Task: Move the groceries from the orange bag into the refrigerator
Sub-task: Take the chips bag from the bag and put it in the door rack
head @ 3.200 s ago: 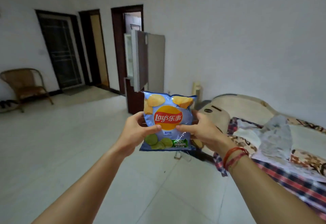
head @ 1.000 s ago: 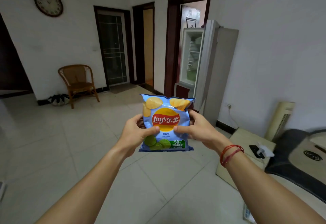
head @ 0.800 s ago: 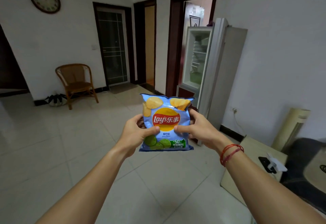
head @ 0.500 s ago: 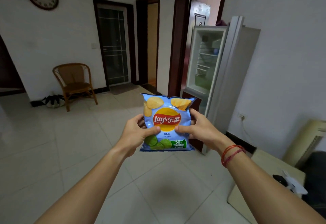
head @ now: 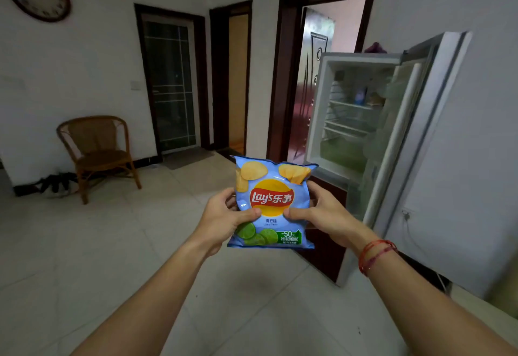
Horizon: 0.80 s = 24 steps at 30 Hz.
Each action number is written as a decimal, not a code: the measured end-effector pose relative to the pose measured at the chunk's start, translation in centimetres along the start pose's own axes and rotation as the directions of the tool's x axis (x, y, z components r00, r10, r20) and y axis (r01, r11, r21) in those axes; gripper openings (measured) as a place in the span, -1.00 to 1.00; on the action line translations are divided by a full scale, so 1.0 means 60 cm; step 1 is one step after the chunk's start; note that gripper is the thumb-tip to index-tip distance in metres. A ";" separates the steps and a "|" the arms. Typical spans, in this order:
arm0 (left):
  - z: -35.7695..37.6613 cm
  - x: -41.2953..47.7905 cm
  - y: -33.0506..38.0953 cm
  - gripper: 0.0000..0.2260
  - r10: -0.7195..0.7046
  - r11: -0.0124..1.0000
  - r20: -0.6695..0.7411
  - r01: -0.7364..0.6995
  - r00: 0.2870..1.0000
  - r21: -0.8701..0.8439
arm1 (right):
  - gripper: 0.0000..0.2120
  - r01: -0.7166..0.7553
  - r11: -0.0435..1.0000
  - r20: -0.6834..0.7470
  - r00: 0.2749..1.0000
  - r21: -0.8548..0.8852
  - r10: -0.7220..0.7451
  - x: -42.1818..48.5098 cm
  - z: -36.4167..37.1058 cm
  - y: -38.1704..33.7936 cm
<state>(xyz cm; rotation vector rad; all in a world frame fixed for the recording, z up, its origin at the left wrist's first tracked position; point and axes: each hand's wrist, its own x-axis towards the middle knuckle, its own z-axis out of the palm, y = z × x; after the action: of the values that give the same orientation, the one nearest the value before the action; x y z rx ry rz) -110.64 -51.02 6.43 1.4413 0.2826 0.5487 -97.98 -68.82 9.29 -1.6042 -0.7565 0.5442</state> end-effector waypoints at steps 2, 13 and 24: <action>-0.014 0.056 -0.005 -0.62 -0.009 1.000 0.005 0.009 1.000 -0.007 | -0.50 -0.006 1.000 -0.004 1.000 -0.004 0.006 0.057 -0.001 0.004; -0.080 0.343 -0.069 -0.65 -0.055 0.998 0.028 0.055 0.998 0.005 | -0.47 -0.021 1.000 -0.002 1.000 0.021 0.021 0.353 -0.024 0.062; -0.087 0.722 -0.133 -0.62 -0.034 0.994 0.061 0.028 0.998 0.107 | -0.45 -0.021 0.999 -0.005 1.000 0.030 0.021 0.724 -0.132 0.128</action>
<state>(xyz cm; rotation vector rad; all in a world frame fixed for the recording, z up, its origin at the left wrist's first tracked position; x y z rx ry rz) -75.14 -24.49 4.05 1.5514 0.2871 0.4681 -61.61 -42.88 5.96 -1.5872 -0.7252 0.5643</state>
